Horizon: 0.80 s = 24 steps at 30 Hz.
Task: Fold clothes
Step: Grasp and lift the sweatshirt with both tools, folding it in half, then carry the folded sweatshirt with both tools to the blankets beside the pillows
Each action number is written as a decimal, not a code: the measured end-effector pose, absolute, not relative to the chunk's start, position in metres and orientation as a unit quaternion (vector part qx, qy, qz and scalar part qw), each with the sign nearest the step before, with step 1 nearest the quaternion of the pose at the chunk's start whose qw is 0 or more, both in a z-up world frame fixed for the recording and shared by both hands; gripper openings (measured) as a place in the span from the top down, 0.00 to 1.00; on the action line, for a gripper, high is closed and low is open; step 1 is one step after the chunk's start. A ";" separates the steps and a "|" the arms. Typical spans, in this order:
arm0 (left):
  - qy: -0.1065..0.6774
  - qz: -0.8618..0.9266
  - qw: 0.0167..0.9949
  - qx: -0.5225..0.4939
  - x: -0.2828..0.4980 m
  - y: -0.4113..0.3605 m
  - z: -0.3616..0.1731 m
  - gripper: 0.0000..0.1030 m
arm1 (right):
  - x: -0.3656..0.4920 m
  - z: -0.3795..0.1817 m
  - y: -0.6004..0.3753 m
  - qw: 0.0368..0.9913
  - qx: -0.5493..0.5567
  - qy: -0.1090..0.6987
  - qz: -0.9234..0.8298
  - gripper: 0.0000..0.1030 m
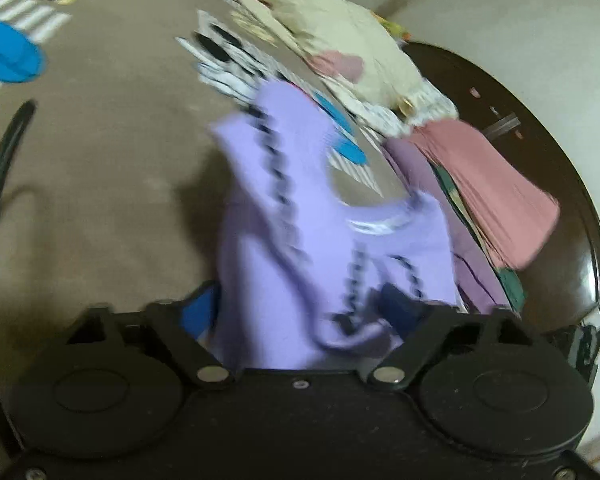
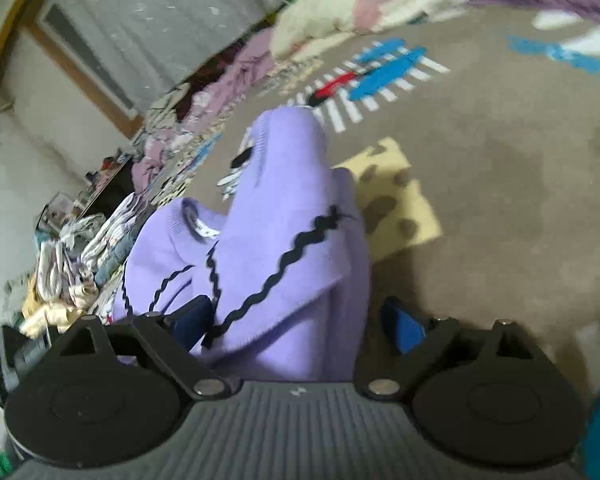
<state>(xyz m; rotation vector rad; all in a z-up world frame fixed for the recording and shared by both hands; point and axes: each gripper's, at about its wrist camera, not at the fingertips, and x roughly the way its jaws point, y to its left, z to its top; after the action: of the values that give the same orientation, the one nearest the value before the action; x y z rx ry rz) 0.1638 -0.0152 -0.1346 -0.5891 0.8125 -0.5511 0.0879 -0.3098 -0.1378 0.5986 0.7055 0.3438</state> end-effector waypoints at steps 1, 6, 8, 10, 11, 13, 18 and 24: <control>0.384 -0.257 0.844 -0.271 0.163 -0.023 -0.133 0.29 | 0.089 -0.139 -0.307 0.877 0.290 0.340 0.176 0.32; 0.377 -0.250 0.853 -0.260 0.159 -0.045 -0.119 0.48 | 0.088 -0.133 -0.304 0.869 0.298 0.339 0.203 0.49; 0.371 -0.255 0.856 -0.254 0.156 -0.050 -0.107 0.49 | 0.082 -0.124 -0.307 0.872 0.297 0.328 0.211 0.49; 0.357 -0.268 0.861 -0.244 0.153 -0.057 -0.090 0.50 | 0.075 -0.114 -0.313 0.875 0.306 0.309 0.216 0.49; 0.347 -0.275 0.864 -0.238 0.151 -0.061 -0.080 0.50 | 0.071 -0.110 -0.318 0.875 0.314 0.297 0.218 0.49; 0.327 -0.289 0.871 -0.224 0.147 -0.071 -0.061 0.50 | 0.063 -0.099 -0.329 0.878 0.329 0.270 0.222 0.49; 0.289 -0.327 0.881 -0.184 0.144 -0.102 -0.023 0.50 | 0.047 -0.069 -0.356 0.892 0.340 0.207 0.216 0.49; 0.281 -0.363 0.871 -0.178 0.166 -0.134 -0.003 0.51 | 0.062 -0.052 -0.394 0.907 0.337 0.175 0.185 0.49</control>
<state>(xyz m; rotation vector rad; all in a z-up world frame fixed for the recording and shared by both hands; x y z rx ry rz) 0.1663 -0.1340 -0.0026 -0.3729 0.5868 -0.7580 0.0616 -0.3944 -0.0519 0.6949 0.3608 0.3824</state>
